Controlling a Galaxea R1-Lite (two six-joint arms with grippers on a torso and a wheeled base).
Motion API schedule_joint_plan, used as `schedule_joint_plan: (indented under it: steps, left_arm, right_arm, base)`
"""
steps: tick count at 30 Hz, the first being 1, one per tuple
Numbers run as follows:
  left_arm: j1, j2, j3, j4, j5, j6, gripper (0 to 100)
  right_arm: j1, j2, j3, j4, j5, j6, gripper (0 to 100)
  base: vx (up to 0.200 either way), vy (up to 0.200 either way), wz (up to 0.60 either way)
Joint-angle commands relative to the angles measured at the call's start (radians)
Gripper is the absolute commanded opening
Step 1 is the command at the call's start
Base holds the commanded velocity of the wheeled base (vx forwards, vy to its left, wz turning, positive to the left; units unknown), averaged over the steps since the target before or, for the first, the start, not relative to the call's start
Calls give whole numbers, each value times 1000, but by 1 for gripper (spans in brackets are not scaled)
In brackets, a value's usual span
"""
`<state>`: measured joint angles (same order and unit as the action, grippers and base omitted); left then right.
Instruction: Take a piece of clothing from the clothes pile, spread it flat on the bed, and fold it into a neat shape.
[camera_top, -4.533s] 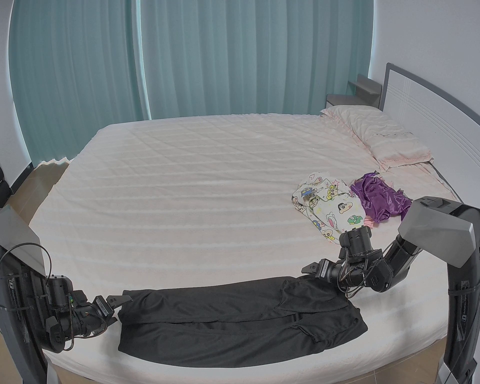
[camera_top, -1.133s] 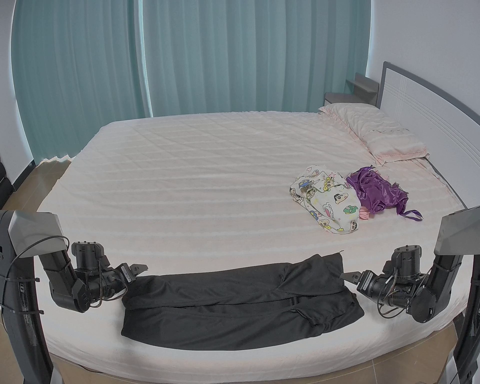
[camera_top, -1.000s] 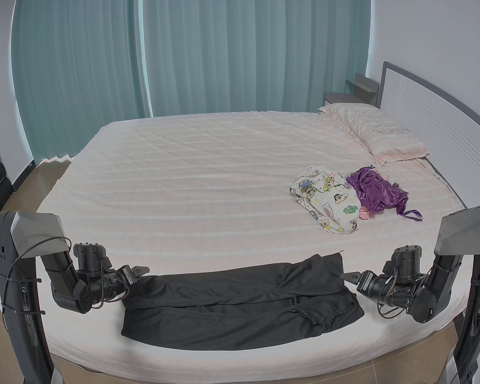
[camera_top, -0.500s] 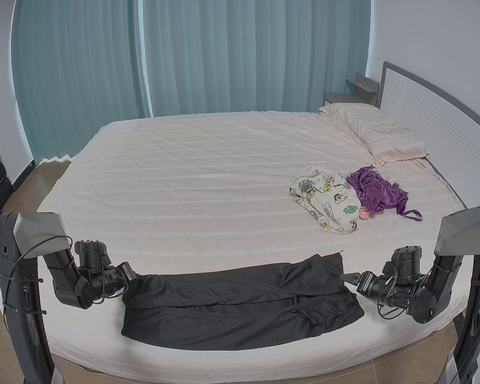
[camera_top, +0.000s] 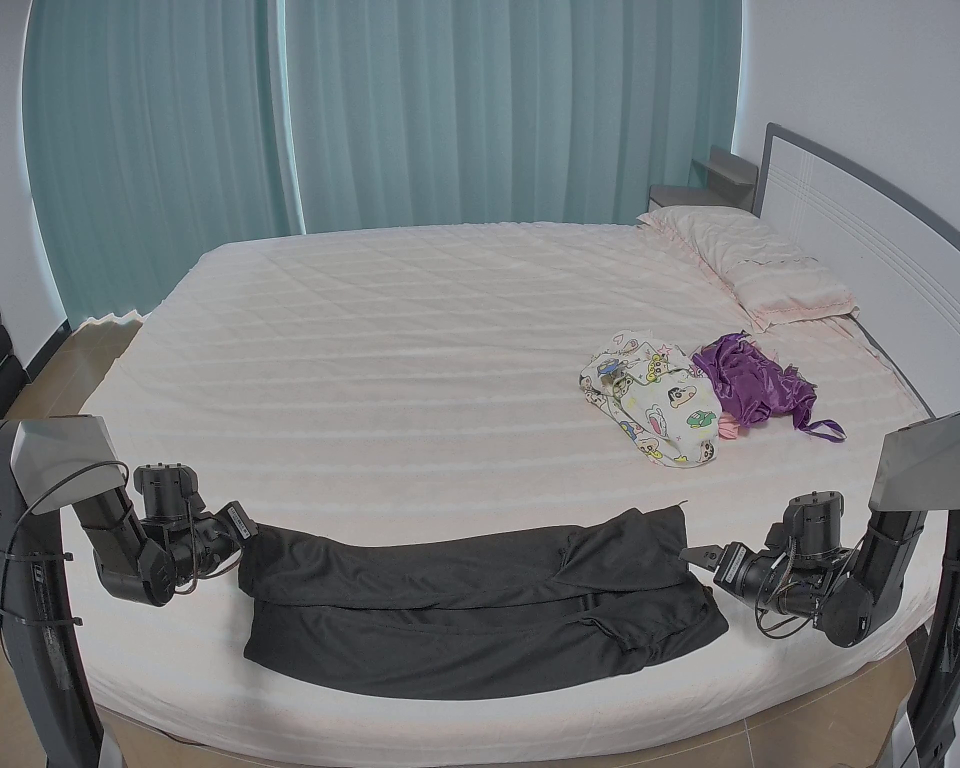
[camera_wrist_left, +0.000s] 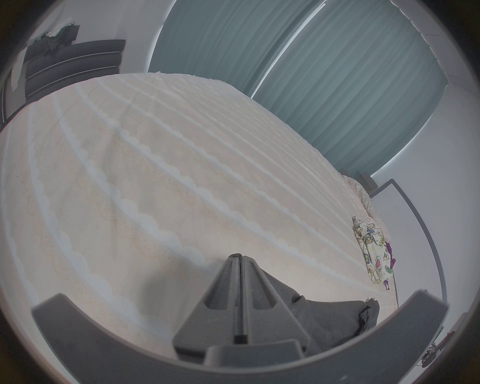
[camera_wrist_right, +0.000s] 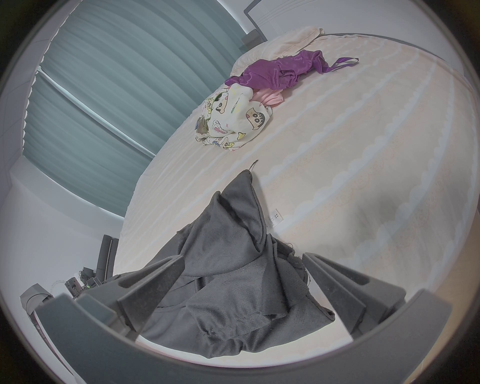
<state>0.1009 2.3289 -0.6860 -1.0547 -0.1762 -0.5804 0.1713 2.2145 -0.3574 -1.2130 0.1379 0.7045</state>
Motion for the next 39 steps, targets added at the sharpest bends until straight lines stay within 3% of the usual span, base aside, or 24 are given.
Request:
schedule_joint_plan:
  steps: [1,5,6,11,15,20,22,27,32,35,39]
  left_arm:
    - [3,-8,-1,-1,0,-1,0]
    - [13,58,-33,-1,-2,-4,0]
    - [13,61,-37,-1,-2,-4,100]
    - [16,81,-67,4,0,-21,100]
    - [63,43,-38,7,-28,-38,100]
    - [111,-82,100,-2,-207,-29,100]
    - [112,-129,172,2,-263,11,100]
    - [109,-138,322,-1,-278,241,100]
    - [102,-123,419,-2,-290,409,100]
    - [86,-109,444,-4,-298,472,100]
    - [53,-106,454,-4,-298,487,100]
  right_arm:
    - [1,1,0,0,0,0,100]
    - [1,2,8,0,0,-2,100]
    - [1,2,8,0,0,-2,100]
    - [1,2,8,0,0,-2,100]
    - [-1,1,8,0,0,-2,100]
    - [-1,1,8,0,0,-2,100]
    - [-1,1,8,0,0,-2,100]
    - [-1,-1,9,0,2,-2,100]
    - [-1,-1,15,-3,2,-2,100]
    - [1,1,23,-30,2,-2,100]
    - [1,5,37,-66,2,-2,100]
  base:
    - [0,0,0]
    - [0,0,0]
    - [0,0,0]
    - [0,0,0]
    - [0,0,0]
    - [0,0,0]
    - [0,0,0]
    - [0,0,0]
    - [0,0,0]
    - [0,0,0]
    - [0,0,0]
